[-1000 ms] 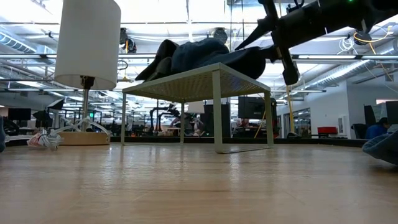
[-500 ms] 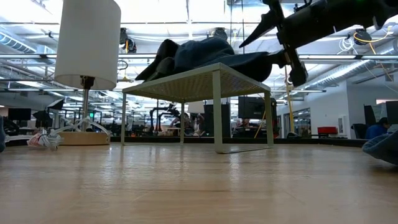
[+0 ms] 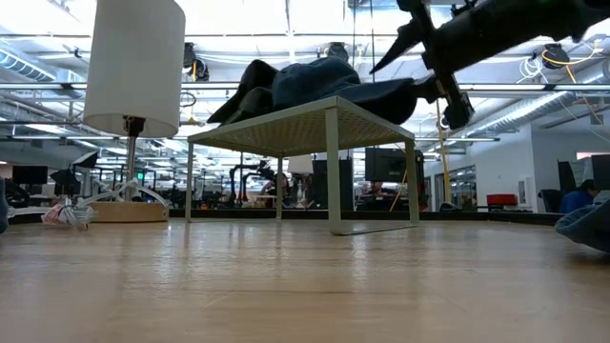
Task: Pick & Place hat
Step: Put the top blue cap on the shelf
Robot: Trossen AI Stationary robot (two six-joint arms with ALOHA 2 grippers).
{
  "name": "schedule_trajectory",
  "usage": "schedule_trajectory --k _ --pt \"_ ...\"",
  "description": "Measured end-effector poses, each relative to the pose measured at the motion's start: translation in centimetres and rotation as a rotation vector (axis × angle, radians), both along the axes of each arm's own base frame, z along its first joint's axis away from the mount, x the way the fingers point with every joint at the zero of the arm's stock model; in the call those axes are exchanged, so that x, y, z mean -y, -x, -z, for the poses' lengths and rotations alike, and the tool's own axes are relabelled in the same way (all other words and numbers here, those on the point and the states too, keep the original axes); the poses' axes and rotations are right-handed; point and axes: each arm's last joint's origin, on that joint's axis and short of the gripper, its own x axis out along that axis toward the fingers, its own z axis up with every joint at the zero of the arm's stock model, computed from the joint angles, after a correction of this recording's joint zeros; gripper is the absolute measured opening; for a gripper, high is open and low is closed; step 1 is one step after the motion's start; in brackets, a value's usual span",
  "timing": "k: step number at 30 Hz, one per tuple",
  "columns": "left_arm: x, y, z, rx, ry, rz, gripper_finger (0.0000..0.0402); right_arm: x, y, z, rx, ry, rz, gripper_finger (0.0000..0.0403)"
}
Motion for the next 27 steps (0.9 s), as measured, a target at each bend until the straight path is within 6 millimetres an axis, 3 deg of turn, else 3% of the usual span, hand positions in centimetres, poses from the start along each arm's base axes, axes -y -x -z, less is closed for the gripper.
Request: schedule_trajectory --k 7,15,19,27 --pt "0.0 0.0 0.0 0.000 0.003 0.000 0.0250 1.2 -1.3 -1.6 -0.054 0.026 0.026 0.0141" --pt "0.1 -0.3 -0.1 0.008 0.045 -0.012 0.0250 1.4 -1.6 -1.8 -0.096 -0.007 0.021 0.0141" --pt "0.4 -2.2 0.5 -0.021 0.030 -0.018 0.0250 1.4 -1.6 -1.7 -0.101 -0.007 0.010 0.0141" --pt "0.9 -9.8 2.7 -0.024 -0.274 -0.088 0.0250 1.4 -1.6 -1.7 -0.116 -0.001 -0.014 0.0141"
